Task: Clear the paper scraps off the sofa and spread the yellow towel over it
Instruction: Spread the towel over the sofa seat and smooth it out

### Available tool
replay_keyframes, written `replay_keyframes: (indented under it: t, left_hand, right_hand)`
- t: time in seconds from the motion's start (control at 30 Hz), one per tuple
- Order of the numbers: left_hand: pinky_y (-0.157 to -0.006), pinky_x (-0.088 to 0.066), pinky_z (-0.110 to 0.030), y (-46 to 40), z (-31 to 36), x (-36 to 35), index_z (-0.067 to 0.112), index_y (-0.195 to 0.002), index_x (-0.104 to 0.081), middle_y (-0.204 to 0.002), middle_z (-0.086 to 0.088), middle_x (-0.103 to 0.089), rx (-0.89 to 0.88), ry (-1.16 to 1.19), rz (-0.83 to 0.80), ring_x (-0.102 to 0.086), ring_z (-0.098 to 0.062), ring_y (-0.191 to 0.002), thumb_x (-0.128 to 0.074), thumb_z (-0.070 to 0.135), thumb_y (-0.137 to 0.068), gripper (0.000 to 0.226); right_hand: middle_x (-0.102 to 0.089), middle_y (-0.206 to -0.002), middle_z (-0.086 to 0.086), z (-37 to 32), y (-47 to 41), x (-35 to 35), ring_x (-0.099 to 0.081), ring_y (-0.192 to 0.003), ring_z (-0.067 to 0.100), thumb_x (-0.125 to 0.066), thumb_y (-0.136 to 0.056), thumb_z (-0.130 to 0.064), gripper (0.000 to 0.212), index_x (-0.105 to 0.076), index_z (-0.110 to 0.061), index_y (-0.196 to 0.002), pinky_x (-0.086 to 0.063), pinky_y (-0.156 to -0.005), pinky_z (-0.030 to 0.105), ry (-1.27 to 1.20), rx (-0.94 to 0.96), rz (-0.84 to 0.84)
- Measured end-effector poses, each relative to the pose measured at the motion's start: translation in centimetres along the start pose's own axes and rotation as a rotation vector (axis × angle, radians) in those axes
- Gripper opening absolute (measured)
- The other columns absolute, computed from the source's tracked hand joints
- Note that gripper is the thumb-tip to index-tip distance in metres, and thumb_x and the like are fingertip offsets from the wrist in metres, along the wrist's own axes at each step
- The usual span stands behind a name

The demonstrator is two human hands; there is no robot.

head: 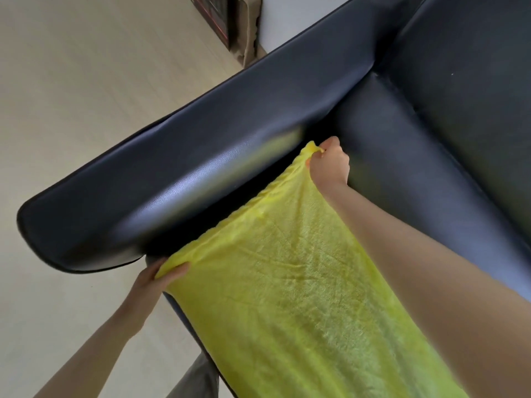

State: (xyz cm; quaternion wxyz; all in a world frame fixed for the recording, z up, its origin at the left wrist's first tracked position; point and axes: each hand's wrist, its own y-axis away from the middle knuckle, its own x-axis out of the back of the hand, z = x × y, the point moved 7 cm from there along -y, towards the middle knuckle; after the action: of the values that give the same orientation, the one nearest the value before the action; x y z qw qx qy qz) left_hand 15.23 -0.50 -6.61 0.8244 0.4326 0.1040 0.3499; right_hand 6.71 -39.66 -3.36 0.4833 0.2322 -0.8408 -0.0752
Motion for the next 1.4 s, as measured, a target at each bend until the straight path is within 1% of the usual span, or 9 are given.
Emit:
replay_keyframes:
  t: [0.1, 0.27, 0.4, 0.5, 0.63, 0.8, 0.97, 1.1, 1.4]
  left_hand:
    - [-0.072, -0.051, -0.028, -0.1, -0.5, 0.2, 0.021, -0.098, -0.067, -0.084, 0.004, -0.075, 0.094, -0.063, -0.06, -0.068, -0.021, -0.089, -0.079, 0.02, -0.075, 0.026]
    - [-0.066, -0.044, -0.03, -1.8, -0.9, 2.6, 0.007, -0.089, -0.064, -0.083, -0.013, -0.069, 0.063, -0.102, 0.141, -0.062, -0.025, -0.077, -0.081, 0.034, -0.057, 0.045]
    - [-0.085, -0.048, -0.031, -3.2, -1.6, 2.4, 0.01, -0.106, -0.068, -0.102, -0.005, -0.07, 0.098, 0.144, 0.321, -0.064, -0.022, -0.094, -0.078, 0.015, -0.076, 0.032]
    - [-0.097, -0.046, -0.037, -4.0, -2.9, 2.3, 0.01, -0.121, -0.062, -0.117, -0.003, -0.066, 0.162, 0.346, 0.439, -0.061, -0.024, -0.107, -0.074, 0.022, -0.079, 0.045]
    - [-0.093, -0.041, -0.033, -3.5, -2.5, 2.3, 0.002, -0.124, -0.055, -0.119, -0.009, -0.06, 0.134, 0.123, 0.546, -0.055, -0.026, -0.107, -0.061, 0.028, -0.091, 0.043]
    - [-0.094, -0.042, -0.043, -2.7, -2.8, 2.9, 0.0, -0.122, -0.054, -0.123, -0.02, -0.057, 0.082, -0.11, 0.598, -0.053, -0.038, -0.113, -0.053, 0.025, -0.096, 0.036]
    - [-0.082, -0.051, -0.045, -2.1, -3.8, 2.4, 0.012, -0.096, -0.05, -0.102, -0.015, -0.059, 0.135, 0.017, 0.639, -0.059, -0.04, -0.101, -0.059, 0.021, -0.08, 0.021]
    - [-0.09, -0.052, -0.048, -1.5, -7.2, 1.2, 0.005, -0.119, -0.043, -0.108, -0.019, -0.058, 0.472, 0.125, 0.616, -0.061, -0.034, -0.093, -0.063, 0.058, -0.078, 0.069]
    - [-0.083, -0.044, -0.044, -0.5, -5.0, 1.9, -0.006, -0.119, -0.05, -0.12, -0.027, -0.057, 0.238, -0.043, 0.705, -0.054, -0.042, -0.109, -0.057, 0.032, -0.094, 0.046]
  right_hand:
    - [-0.057, -0.095, 0.008, -0.2, -0.1, -1.1, -0.051, -0.077, 0.022, -0.036, -0.096, -0.008, 0.028, -0.047, -0.009, -0.122, -0.039, -0.054, 0.028, -0.042, -0.002, -0.007]
    - [-0.062, -0.113, 0.004, 0.5, -1.0, -2.8, -0.054, -0.096, 0.021, -0.038, -0.096, -0.008, 0.027, -0.047, -0.01, -0.122, -0.038, -0.069, 0.027, -0.145, -0.021, -0.052]
    - [-0.049, -0.111, 0.002, 0.7, -1.3, -4.5, -0.049, -0.087, 0.016, -0.046, -0.091, -0.004, 0.038, -0.039, -0.012, -0.128, -0.04, -0.073, 0.029, -0.266, -0.073, -0.172]
    - [-0.044, -0.128, 0.005, 0.6, -0.9, -5.9, -0.05, -0.112, 0.016, -0.051, -0.091, -0.003, 0.064, -0.021, -0.014, -0.146, -0.042, -0.086, 0.027, -0.343, -0.1, -0.29]
    - [-0.031, -0.149, 0.012, 0.5, 0.8, -6.0, -0.044, -0.127, 0.026, -0.052, -0.089, -0.001, 0.083, 0.001, -0.015, -0.152, -0.05, -0.089, 0.032, -0.081, 0.035, -0.201]
    - [-0.039, -0.136, 0.012, 1.5, 6.8, -5.1, -0.042, -0.121, 0.026, -0.051, -0.091, -0.019, 0.071, -0.014, -0.01, -0.151, -0.04, -0.099, 0.035, 0.237, 0.155, 0.14]
    - [-0.018, -0.157, 0.011, 4.7, 12.8, -7.1, -0.016, -0.146, 0.026, -0.039, -0.098, -0.042, 0.067, -0.012, -0.014, -0.153, -0.018, -0.115, 0.045, 0.307, 0.285, 0.082]
    - [-0.005, -0.161, 0.006, 7.6, 16.8, -7.9, 0.001, -0.148, 0.02, -0.032, -0.099, -0.047, 0.067, -0.006, -0.019, -0.154, -0.005, -0.118, 0.045, 0.351, 0.278, 0.032]
    - [0.001, -0.161, -0.001, 13.1, 21.1, -7.2, 0.005, -0.148, 0.017, -0.03, -0.1, -0.049, 0.065, -0.004, -0.023, -0.154, -0.005, -0.119, 0.049, 0.364, 0.105, 0.025]
